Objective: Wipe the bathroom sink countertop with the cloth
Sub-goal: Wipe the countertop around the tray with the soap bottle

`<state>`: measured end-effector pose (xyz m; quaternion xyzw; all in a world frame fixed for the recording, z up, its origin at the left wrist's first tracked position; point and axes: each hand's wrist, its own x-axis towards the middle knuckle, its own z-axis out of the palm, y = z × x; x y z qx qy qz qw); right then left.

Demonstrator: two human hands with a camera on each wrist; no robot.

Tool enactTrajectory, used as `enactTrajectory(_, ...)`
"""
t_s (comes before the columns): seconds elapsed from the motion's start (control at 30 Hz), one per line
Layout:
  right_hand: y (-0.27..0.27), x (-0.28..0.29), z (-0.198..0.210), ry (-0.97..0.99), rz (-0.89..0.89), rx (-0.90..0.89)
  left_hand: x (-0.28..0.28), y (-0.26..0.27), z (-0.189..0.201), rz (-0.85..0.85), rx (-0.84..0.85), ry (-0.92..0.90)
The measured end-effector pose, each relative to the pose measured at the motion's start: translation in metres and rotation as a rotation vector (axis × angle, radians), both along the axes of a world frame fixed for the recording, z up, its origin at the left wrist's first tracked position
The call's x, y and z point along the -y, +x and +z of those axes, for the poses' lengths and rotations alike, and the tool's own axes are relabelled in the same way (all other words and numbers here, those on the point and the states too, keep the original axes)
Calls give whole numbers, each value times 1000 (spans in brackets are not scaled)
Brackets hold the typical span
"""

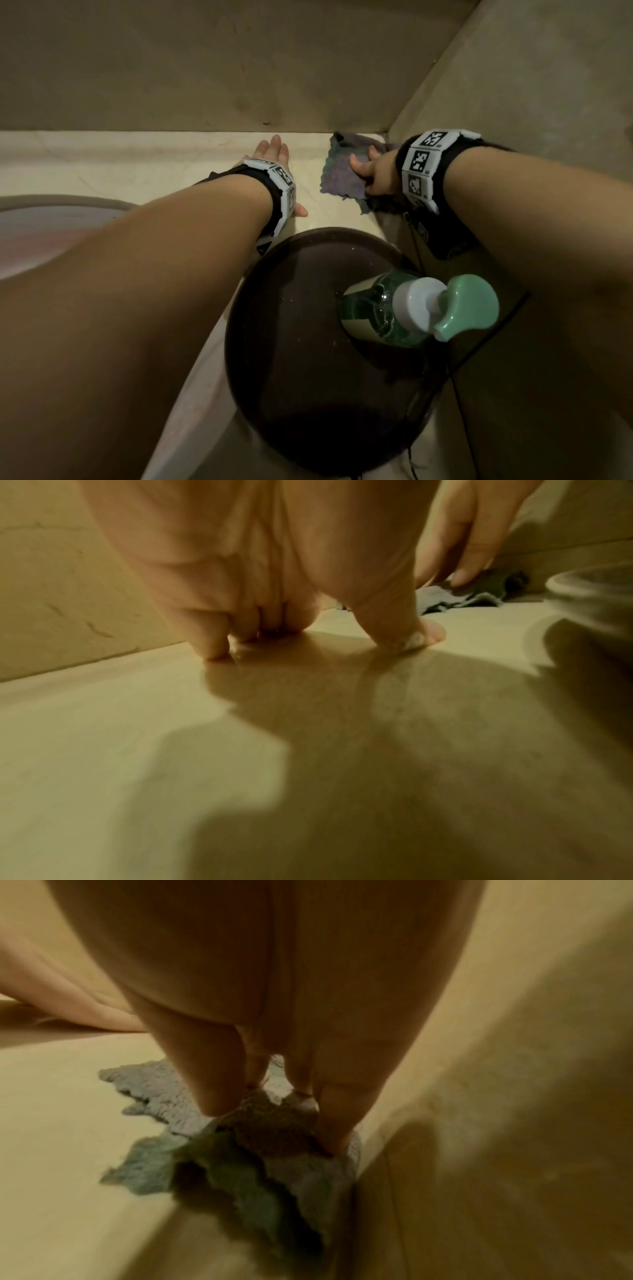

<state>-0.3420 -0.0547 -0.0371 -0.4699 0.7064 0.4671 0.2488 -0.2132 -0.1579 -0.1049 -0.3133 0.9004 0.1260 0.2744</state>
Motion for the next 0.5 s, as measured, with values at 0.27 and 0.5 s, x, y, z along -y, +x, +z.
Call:
enactTrajectory(0.27, -5, 18, 1, -51, -73, -52, 3, 1, -8, 0, -22, -11)
enactTrajectory(0.5, 16, 26, 2, -80, -19, -50, -1, 2, 4, 13, -11, 5)
